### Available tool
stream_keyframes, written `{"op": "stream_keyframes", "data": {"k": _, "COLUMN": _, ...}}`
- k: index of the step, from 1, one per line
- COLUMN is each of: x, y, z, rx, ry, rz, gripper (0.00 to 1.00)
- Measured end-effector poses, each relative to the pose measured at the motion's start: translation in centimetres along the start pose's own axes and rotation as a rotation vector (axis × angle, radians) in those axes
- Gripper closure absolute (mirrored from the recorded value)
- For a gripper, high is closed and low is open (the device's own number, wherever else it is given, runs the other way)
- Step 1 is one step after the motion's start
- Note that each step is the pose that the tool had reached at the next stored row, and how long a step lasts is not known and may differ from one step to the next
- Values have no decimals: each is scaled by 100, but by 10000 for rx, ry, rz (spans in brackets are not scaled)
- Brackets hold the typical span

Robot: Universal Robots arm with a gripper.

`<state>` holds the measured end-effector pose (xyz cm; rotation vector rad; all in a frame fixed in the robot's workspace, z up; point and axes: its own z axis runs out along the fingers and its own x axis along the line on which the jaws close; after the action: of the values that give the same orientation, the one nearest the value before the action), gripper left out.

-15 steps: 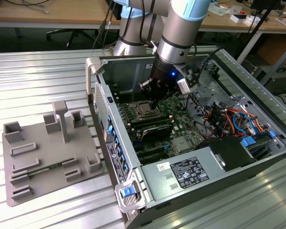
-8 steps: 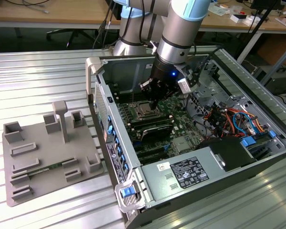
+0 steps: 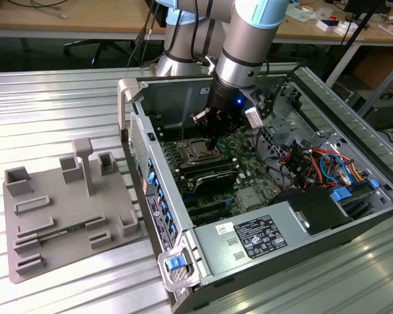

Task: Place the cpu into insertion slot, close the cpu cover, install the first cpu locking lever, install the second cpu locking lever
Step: 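Install the first cpu locking lever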

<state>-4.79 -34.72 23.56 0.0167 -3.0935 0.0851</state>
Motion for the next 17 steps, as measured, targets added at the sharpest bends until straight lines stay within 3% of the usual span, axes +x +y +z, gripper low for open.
{"op": "stream_keyframes", "data": {"k": 2, "x": 0, "y": 0, "z": 0, "rx": 6, "ry": -7, "rz": -129, "gripper": 89}}
{"op": "stream_keyframes", "data": {"k": 3, "x": 0, "y": 0, "z": 0, "rx": -29, "ry": -10, "rz": -148, "gripper": 89}}
{"op": "stream_keyframes", "data": {"k": 4, "x": 0, "y": 1, "z": 0, "rx": -126, "ry": -12, "rz": -154, "gripper": 89}}
{"op": "stream_keyframes", "data": {"k": 6, "x": 0, "y": 0, "z": 0, "rx": -428, "ry": -17, "rz": -179, "gripper": 89}}
{"op": "stream_keyframes", "data": {"k": 7, "x": 0, "y": 0, "z": 0, "rx": -518, "ry": -19, "rz": -198, "gripper": 89}}
{"op": "stream_keyframes", "data": {"k": 11, "x": 0, "y": 0, "z": 0, "rx": -524, "ry": -32, "rz": -627, "gripper": 89}}
{"op": "stream_keyframes", "data": {"k": 17, "x": 0, "y": 0, "z": 0, "rx": -522, "ry": -33, "rz": -671, "gripper": 89}}
